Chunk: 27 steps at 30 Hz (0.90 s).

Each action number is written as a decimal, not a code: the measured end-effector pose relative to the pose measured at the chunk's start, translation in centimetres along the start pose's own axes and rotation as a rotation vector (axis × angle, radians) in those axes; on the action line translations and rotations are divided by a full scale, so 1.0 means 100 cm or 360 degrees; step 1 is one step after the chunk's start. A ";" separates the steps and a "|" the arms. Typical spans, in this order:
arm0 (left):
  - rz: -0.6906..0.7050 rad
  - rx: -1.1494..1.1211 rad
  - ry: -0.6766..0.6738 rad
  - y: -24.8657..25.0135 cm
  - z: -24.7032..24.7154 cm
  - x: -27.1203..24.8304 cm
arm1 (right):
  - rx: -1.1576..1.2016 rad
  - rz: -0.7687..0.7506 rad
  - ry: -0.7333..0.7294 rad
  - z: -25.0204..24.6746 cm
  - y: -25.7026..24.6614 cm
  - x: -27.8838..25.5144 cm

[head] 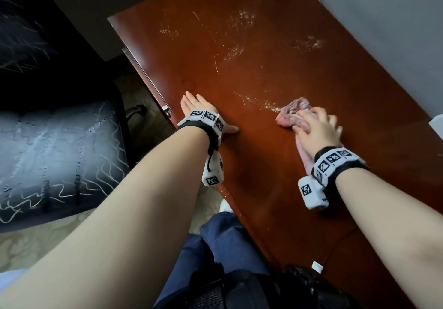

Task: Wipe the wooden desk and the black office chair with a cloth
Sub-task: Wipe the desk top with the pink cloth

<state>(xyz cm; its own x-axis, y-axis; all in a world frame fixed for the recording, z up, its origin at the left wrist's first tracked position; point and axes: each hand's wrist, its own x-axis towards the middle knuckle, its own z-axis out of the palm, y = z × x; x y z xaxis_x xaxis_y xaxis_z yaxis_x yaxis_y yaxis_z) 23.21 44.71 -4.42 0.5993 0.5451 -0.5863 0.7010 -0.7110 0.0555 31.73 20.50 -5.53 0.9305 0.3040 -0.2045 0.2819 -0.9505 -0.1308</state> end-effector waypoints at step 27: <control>0.0186 0.0373 -0.0241 0.004 -0.030 0.011 | 0.0080 -0.0164 -0.0077 0.011 -0.064 -0.018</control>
<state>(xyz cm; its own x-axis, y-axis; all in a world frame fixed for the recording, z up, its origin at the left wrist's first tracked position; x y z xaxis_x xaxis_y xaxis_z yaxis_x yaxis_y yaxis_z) 25.31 46.33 -2.65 0.5942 0.3935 -0.7015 0.5117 -0.8578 -0.0477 28.01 26.15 -5.36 0.8843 0.4041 -0.2338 0.3625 -0.9099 -0.2016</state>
